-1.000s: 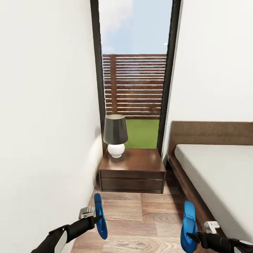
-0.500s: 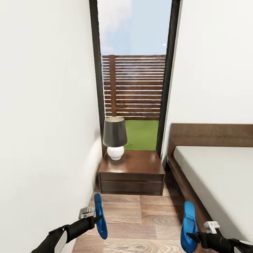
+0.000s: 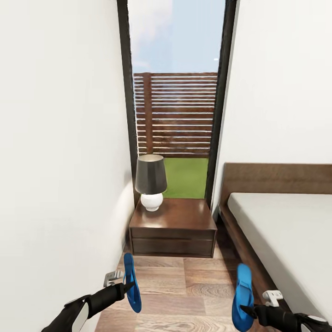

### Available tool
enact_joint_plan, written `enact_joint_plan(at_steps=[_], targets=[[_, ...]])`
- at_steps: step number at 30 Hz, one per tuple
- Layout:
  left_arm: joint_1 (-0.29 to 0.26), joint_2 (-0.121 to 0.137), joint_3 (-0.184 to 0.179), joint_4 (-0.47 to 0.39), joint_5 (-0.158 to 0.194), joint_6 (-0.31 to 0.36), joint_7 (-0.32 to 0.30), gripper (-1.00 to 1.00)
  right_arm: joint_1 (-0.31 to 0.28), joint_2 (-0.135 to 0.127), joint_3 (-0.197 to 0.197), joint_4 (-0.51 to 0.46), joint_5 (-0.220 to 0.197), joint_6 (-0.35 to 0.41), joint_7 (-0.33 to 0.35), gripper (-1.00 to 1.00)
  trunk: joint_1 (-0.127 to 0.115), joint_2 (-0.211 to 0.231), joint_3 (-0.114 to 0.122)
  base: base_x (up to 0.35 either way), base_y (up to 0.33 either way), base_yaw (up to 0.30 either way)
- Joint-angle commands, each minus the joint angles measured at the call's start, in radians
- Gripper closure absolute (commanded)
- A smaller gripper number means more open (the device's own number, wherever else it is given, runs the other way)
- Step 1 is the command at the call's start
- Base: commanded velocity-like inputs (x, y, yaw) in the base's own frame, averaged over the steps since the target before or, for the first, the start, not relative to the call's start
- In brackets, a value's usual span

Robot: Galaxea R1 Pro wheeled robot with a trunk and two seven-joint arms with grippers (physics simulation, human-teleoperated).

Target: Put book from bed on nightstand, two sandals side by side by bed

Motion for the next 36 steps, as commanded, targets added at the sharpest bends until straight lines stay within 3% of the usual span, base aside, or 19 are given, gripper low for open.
enact_joint_plan(at_steps=[1,9,11,13,15,17,20,22,26,36], targets=[[-0.001,-0.001,0.007,-0.001,-0.002,0.010,-0.006,1.00,-0.001,0.000,0.004,-0.001,-0.010,0.008,0.002,1.00,-0.004,0.007,0.002,0.000,0.000,0.000],[-0.001,-0.001,0.007,0.000,-0.001,0.010,-0.005,1.00,-0.001,0.017,0.004,0.004,-0.010,0.002,-0.001,1.00,-0.035,0.063,0.027,0.000,0.000,0.000],[-0.001,-0.001,0.007,0.000,-0.001,0.010,-0.004,1.00,-0.001,0.059,0.004,0.040,-0.009,-0.013,-0.002,1.00,-0.042,0.077,0.033,0.000,0.000,0.000],[-0.001,-0.001,0.007,0.009,-0.001,0.010,-0.002,1.00,-0.001,0.132,0.005,0.143,-0.003,-0.024,-0.004,1.00,-0.050,0.091,0.040,0.000,0.000,0.000],[-0.001,-0.001,0.007,0.037,-0.002,0.007,-0.001,1.00,-0.001,0.168,0.004,0.223,0.007,-0.028,-0.004,1.00,-0.058,0.105,0.046,0.000,0.000,0.000],[-0.001,0.003,0.007,0.113,-0.022,-0.058,0.000,1.00,-0.001,0.188,0.004,0.270,0.023,-0.030,-0.004,1.00,-0.065,0.119,0.052,0.000,0.000,0.000],[-0.001,0.014,0.008,0.233,-0.082,-0.213,0.038,1.00,-0.001,0.193,0.005,0.285,0.028,-0.030,-0.004,1.00,-0.077,0.140,0.062,0.000,0.000,0.000],[-0.001,0.020,0.008,0.292,-0.098,-0.268,0.091,1.00,-0.001,0.194,0.005,0.292,0.029,-0.030,-0.003,1.00,-0.085,0.154,0.068,0.000,0.000,0.000],[-0.001,0.023,0.008,0.339,-0.106,-0.297,0.124,1.00,-0.001,0.194,0.004,0.295,0.030,-0.038,-0.003,1.00,-0.100,0.182,0.080,0.000,0.000,0.000],[-0.001,0.024,0.009,0.350,-0.107,-0.314,0.113,1.00,-0.001,0.193,0.004,0.285,0.027,-0.045,0.004,1.00,-0.138,0.252,0.112,0.000,0.000,0.000]])
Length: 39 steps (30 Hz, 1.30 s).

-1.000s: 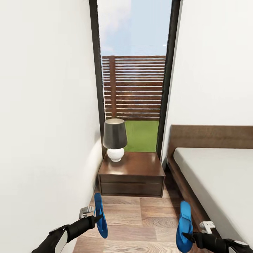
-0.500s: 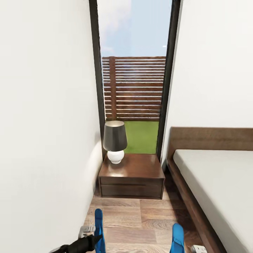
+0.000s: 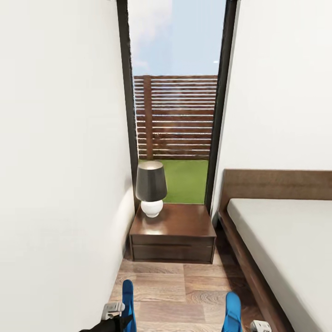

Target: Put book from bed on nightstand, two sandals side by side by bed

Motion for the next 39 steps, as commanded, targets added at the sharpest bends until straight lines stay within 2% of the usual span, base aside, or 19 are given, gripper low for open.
enact_joint_plan(at_steps=[1,3,6,8,11,12,14,15,16,19,22,28,33,39], targets=[[-0.001,0.000,0.006,0.001,-0.011,-0.007,-0.008,1.00,0.000,-0.002,0.006,-0.002,-0.010,0.006,0.004,1.00,-0.004,0.007,0.002,0.000,0.000,0.000],[-0.001,0.001,0.007,-0.001,-0.010,-0.008,-0.043,1.00,0.000,-0.005,0.006,-0.004,-0.011,0.006,0.006,1.00,-0.012,0.021,0.008,0.000,0.000,0.000],[-0.001,0.003,0.008,-0.021,-0.010,-0.004,-0.151,1.00,0.000,-0.007,0.001,-0.029,-0.011,0.008,0.008,1.00,-0.023,0.042,0.018,0.000,0.000,0.000],[-0.002,0.004,0.008,-0.059,-0.009,0.008,-0.172,1.00,0.000,-0.008,-0.002,-0.072,-0.011,0.011,0.009,1.00,-0.031,0.056,0.024,0.000,0.000,0.000],[-0.004,0.004,0.008,-0.262,-0.007,0.180,-0.203,1.00,0.000,-0.025,-0.005,-0.229,-0.012,0.037,0.010,1.00,-0.042,0.077,0.033,0.000,0.000,0.000],[-0.004,0.004,0.008,-0.313,-0.007,0.217,-0.225,1.00,0.000,-0.034,-0.005,-0.259,-0.012,0.047,0.010,1.00,-0.046,0.084,0.037,0.000,0.000,0.000],[-0.004,0.006,0.008,-0.376,-0.008,0.260,-0.297,1.00,0.000,-0.054,-0.005,-0.311,-0.012,0.078,0.010,1.00,-0.054,0.098,0.043,0.000,0.000,0.000],[-0.003,0.006,0.008,-0.402,-0.010,0.275,-0.360,1.00,0.000,-0.082,0.000,-0.338,-0.014,0.098,0.010,1.00,-0.058,0.105,0.046,0.000,0.000,0.000],[-0.002,0.007,0.008,-0.408,-0.011,0.279,-0.376,1.00,0.000,-0.096,0.001,-0.343,-0.015,0.102,0.010,1.00,-0.062,0.112,0.049,0.000,0.000,0.000],[0.000,0.006,0.007,-0.392,-0.013,0.274,-0.380,1.00,0.000,-0.123,0.003,-0.345,-0.016,0.102,0.010,1.00,-0.073,0.133,0.059,0.000,0.000,0.000],[0.002,0.006,0.007,-0.375,-0.014,0.263,-0.363,1.00,0.000,-0.130,0.003,-0.344,-0.016,0.098,0.009,1.00,-0.085,0.154,0.068,0.000,0.000,0.000],[0.003,0.006,0.007,-0.342,-0.013,0.259,-0.357,1.00,0.000,-0.132,0.005,-0.341,-0.014,0.097,0.007,1.00,-0.108,0.196,0.087,0.000,0.000,0.000],[0.006,0.006,0.006,-0.334,-0.013,0.260,-0.357,1.00,0.000,-0.130,0.005,-0.248,-0.015,0.096,0.007,1.00,-0.127,0.231,0.102,0.000,0.000,0.000],[0.007,0.006,0.006,-0.333,-0.013,0.260,-0.356,1.00,0.000,-0.129,0.005,-0.233,-0.014,0.094,0.007,1.00,-0.150,0.273,0.121,0.000,0.000,0.000]])
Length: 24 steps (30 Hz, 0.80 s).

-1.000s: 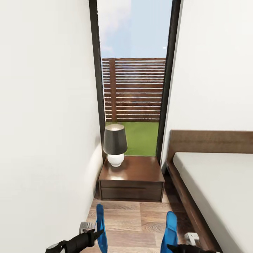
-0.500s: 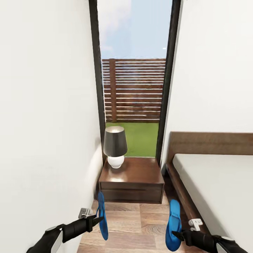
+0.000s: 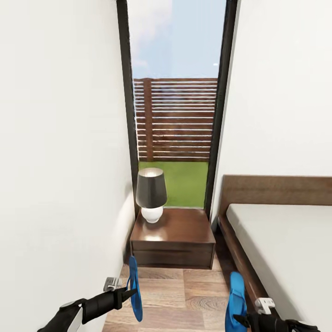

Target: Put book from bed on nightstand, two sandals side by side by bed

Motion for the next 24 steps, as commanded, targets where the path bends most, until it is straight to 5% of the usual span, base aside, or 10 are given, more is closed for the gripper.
enact_joint_plan(at_steps=[1,24], targets=[[-0.001,-0.001,0.008,0.000,-0.009,0.010,-0.007,1.00,-0.001,-0.001,0.003,-0.001,-0.010,0.009,0.002,1.00,-0.004,0.007,0.002,0.000,0.000,0.000],[-0.001,-0.001,0.008,0.026,-0.010,0.009,-0.007,1.00,-0.001,0.003,0.003,0.001,-0.007,0.008,0.001,1.00,-0.092,0.168,0.074,0.000,0.000,0.000]])
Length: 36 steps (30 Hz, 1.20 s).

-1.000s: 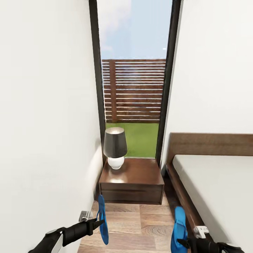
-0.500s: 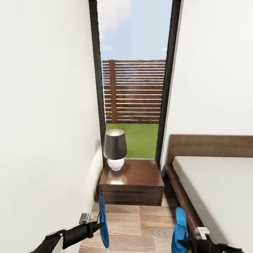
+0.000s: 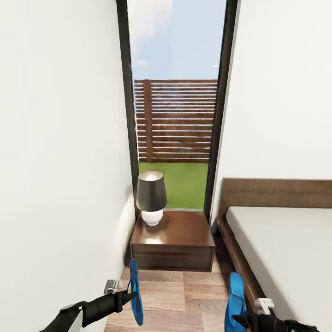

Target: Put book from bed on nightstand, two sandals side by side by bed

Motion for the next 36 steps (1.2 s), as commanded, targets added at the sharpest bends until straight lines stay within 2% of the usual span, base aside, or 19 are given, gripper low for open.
enact_joint_plan(at_steps=[1,5,36], targets=[[-0.001,-0.001,0.008,-0.002,-0.009,0.010,-0.007,1.00,-0.001,-0.001,0.003,-0.001,-0.010,0.009,0.001,1.00,-0.004,0.006,0.002,0.000,0.000,0.000],[-0.001,-0.001,0.009,-0.002,-0.009,0.010,-0.007,1.00,-0.001,0.001,0.003,-0.001,-0.010,0.009,0.001,1.00,-0.012,0.020,0.008,0.000,0.000,0.000],[-0.001,-0.001,0.008,-0.002,-0.009,0.010,-0.007,1.00,-0.001,0.001,0.003,-0.001,-0.010,0.009,0.002,1.00,-0.130,0.237,0.105,0.000,0.000,0.000]])
